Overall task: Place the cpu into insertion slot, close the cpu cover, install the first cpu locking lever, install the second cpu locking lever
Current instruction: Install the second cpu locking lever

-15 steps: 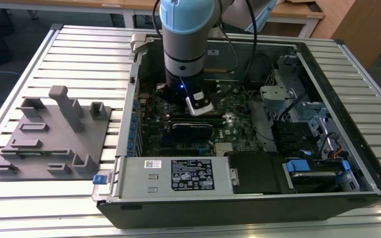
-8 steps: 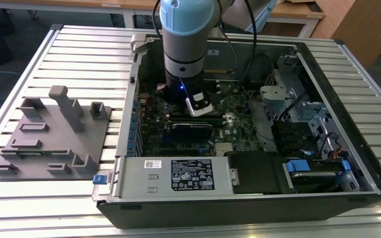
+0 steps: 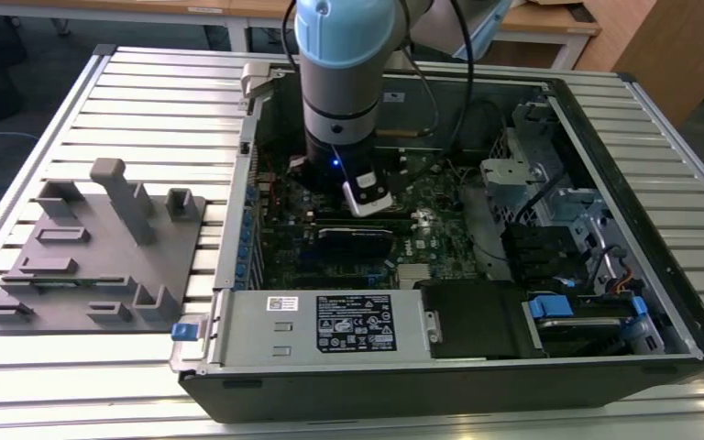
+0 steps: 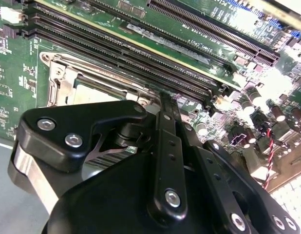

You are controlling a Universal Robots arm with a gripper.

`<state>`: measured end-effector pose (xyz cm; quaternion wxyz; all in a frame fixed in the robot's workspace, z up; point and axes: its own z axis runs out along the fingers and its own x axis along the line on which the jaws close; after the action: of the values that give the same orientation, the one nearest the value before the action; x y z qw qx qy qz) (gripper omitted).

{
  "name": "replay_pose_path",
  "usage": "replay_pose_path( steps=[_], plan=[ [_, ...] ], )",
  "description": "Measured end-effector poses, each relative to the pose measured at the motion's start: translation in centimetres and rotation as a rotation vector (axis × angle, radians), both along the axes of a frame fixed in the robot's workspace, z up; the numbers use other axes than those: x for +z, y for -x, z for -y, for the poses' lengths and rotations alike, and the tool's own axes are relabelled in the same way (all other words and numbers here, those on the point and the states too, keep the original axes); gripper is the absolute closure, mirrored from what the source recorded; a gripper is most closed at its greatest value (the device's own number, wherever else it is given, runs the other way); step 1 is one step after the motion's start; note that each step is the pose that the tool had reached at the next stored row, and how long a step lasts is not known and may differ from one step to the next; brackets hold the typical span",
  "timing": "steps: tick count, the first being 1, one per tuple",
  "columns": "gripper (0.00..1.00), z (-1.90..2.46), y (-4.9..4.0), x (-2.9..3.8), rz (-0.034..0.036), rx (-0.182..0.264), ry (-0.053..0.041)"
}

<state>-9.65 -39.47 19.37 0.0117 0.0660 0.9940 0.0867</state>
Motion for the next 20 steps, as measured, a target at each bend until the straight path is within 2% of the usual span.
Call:
replay_pose_path(
  steps=[12, 20],
  plan=[
    [0.90, 0.00, 0.02, -0.04, -0.0001, 0.000, 0.0003],
    [0.90, 0.00, 0.02, 1.26, -0.0001, 0.000, 0.0002]
  ],
)
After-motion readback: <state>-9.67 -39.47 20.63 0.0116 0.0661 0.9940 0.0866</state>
